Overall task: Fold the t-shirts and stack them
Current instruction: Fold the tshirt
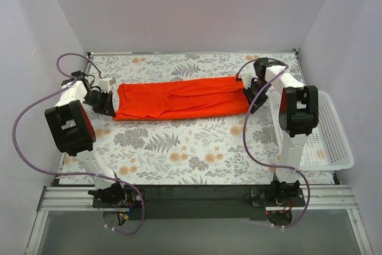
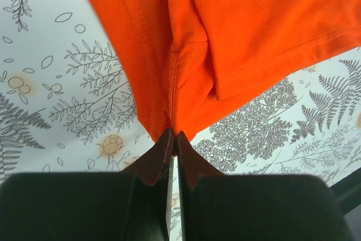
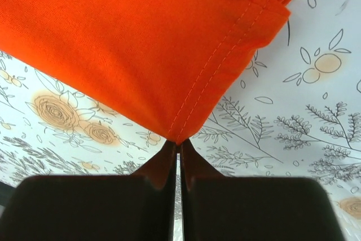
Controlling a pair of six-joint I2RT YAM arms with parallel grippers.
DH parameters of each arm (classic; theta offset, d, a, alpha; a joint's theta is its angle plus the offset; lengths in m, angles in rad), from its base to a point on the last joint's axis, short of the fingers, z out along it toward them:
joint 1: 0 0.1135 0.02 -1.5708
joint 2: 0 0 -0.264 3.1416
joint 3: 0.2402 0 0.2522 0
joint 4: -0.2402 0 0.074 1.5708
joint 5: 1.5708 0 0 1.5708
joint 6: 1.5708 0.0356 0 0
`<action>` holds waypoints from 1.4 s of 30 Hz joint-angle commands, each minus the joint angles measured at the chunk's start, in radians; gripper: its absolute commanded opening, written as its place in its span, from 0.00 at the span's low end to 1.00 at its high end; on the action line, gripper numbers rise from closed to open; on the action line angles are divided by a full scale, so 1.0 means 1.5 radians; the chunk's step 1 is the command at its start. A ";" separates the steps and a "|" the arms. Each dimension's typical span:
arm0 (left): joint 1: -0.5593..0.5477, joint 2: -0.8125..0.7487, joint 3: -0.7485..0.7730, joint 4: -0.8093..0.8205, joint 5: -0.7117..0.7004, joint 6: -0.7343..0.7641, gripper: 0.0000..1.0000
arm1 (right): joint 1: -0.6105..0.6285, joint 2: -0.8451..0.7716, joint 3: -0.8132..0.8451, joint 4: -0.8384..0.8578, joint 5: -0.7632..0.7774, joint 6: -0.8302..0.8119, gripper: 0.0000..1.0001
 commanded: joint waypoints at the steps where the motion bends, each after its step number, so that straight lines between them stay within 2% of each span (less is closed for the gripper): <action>1: 0.015 -0.030 0.028 -0.036 -0.025 0.047 0.00 | -0.004 -0.041 -0.001 -0.046 0.035 -0.046 0.01; 7: 0.019 -0.036 -0.040 -0.043 -0.056 0.079 0.00 | -0.002 -0.052 -0.106 -0.050 0.037 -0.077 0.01; 12: 0.020 -0.055 -0.101 -0.011 -0.065 0.082 0.00 | 0.014 -0.069 -0.147 -0.047 0.019 -0.089 0.01; 13: 0.020 -0.053 -0.102 -0.010 -0.063 0.080 0.02 | 0.017 -0.071 -0.146 -0.048 0.015 -0.090 0.04; 14: 0.020 -0.048 -0.096 -0.021 -0.047 0.079 0.09 | 0.028 -0.075 -0.140 -0.046 0.013 -0.089 0.13; 15: 0.020 -0.048 -0.093 -0.030 -0.035 0.079 0.17 | 0.032 -0.078 -0.135 -0.048 0.010 -0.088 0.30; 16: 0.020 -0.050 -0.090 -0.035 -0.024 0.081 0.28 | 0.037 -0.082 -0.128 -0.049 0.007 -0.085 0.37; 18: 0.020 -0.070 -0.077 -0.048 0.012 0.086 0.34 | 0.048 -0.094 -0.107 -0.054 0.005 -0.079 0.47; 20: 0.021 -0.093 -0.063 -0.055 0.042 0.083 0.40 | 0.057 -0.109 -0.091 -0.058 0.000 -0.074 0.50; 26: 0.019 -0.116 -0.032 -0.071 0.092 0.060 0.44 | 0.087 -0.131 -0.021 -0.076 0.001 -0.047 0.51; 32: 0.008 -0.132 -0.074 -0.032 0.119 -0.006 0.45 | 0.131 -0.109 0.044 -0.069 0.018 -0.013 0.48; 38: -0.007 -0.120 -0.131 0.024 0.142 -0.081 0.44 | 0.200 -0.083 0.079 0.012 -0.159 0.077 0.43; 42: -0.026 -0.109 -0.146 0.035 0.142 -0.111 0.44 | 0.245 -0.066 0.066 0.132 -0.273 0.180 0.41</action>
